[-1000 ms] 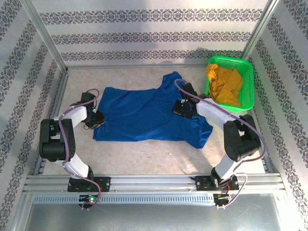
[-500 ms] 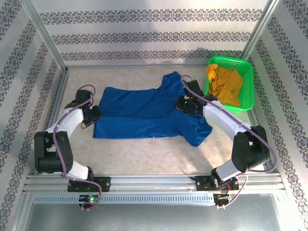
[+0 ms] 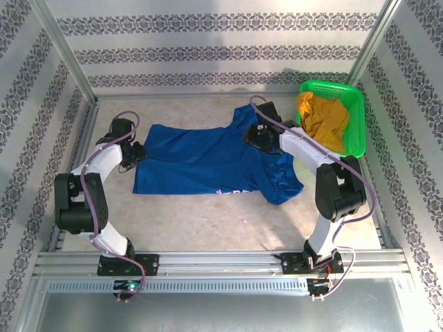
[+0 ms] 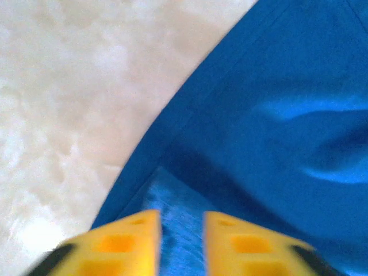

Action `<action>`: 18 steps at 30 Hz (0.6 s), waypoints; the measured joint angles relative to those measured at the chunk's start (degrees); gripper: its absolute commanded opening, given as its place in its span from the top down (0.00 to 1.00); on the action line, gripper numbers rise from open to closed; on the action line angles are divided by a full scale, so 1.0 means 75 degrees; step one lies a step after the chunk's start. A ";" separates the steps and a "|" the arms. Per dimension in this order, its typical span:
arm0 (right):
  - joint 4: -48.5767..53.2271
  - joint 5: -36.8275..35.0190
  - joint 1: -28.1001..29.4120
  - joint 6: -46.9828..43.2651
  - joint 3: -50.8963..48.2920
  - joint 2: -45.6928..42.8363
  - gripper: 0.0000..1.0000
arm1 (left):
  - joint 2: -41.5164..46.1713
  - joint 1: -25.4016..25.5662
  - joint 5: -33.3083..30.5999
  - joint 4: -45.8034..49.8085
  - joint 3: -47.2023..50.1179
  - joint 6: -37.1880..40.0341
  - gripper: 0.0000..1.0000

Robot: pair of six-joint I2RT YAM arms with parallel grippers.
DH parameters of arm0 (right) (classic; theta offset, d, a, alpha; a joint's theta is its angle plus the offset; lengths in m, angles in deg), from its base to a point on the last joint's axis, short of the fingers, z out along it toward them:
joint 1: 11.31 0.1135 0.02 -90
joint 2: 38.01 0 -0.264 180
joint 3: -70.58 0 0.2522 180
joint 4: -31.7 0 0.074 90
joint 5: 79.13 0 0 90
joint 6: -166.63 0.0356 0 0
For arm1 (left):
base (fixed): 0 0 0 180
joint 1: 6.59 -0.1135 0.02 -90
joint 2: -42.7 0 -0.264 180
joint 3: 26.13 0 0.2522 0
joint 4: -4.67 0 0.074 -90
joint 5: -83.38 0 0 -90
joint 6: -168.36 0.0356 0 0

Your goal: Fold the inside-out t-shirt

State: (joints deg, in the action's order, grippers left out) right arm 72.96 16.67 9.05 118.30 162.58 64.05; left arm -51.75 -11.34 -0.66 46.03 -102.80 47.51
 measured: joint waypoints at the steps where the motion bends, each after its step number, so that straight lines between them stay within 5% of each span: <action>1: 0.0067 -0.0041 -0.0003 -0.0038 -0.0015 -0.0073 0.49 | -0.0093 -0.0017 0.0009 0.0000 -0.0111 0.0026 0.44; 6: 0.0175 -0.0178 -0.0090 -0.0140 -0.1530 -0.1734 0.43 | 0.0245 -0.0038 0.0064 0.0050 -0.0131 0.0052 0.37; 12: 0.0667 -0.0256 -0.0146 0.0280 -0.4028 -0.4264 0.40 | 0.2025 -0.0038 0.0490 0.0239 0.1297 -0.0423 0.35; 18: 0.0927 -0.0251 0.0038 0.0717 -0.5214 -0.4654 0.41 | 0.2486 -0.0038 0.0810 0.0335 0.2632 -0.1005 0.34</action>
State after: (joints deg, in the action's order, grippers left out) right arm 79.91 14.79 9.34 123.68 123.47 29.14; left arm -33.11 -11.63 5.42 48.54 -83.07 39.97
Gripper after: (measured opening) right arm 0.596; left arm 0.661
